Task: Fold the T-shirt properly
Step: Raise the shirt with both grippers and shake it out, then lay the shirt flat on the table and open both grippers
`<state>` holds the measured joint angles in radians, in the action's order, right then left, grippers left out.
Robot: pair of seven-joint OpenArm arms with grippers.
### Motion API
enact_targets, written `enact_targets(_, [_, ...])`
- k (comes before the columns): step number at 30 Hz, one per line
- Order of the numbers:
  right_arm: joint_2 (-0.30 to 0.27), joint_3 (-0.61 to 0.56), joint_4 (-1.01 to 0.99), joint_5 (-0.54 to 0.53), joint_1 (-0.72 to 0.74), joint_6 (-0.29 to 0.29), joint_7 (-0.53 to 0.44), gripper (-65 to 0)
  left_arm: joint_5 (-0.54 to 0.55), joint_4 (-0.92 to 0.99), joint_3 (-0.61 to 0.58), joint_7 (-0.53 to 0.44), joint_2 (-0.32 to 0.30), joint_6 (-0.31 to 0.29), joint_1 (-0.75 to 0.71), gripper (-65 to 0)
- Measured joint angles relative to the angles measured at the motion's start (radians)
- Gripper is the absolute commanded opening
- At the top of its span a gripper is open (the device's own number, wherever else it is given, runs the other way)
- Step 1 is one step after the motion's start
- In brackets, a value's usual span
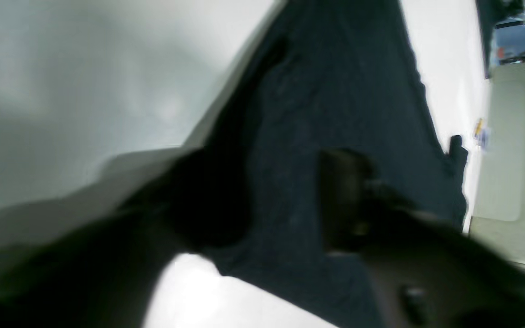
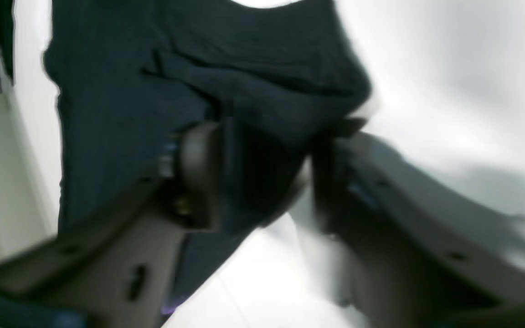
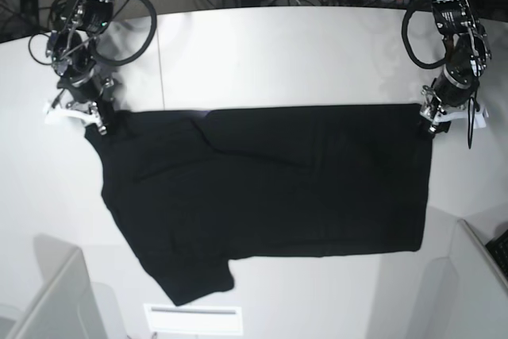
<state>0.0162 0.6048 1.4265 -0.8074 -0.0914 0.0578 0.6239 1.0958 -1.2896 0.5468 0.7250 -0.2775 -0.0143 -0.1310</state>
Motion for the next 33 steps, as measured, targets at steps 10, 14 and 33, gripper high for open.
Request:
enact_targets(10, [0.001,-0.001,-0.004,-0.011,-0.034,-0.002,-0.034,-65.0,-0.002,-0.001,-0.005,0.015,0.000,0.010,-0.024,-65.0])
enact_targets(14, [0.001,-0.001,0.042,-0.002,-0.072,0.005,-0.027,-65.0,0.008,-0.024,-0.005,0.016,-0.001,-0.001,-0.056,-65.0])
enact_targets(33, [0.006,-0.001,0.204,0.004,-0.254,0.013,-0.007,-65.0,-0.007,-0.218,0.000,0.027,-0.003,0.014,-0.282,-65.0])
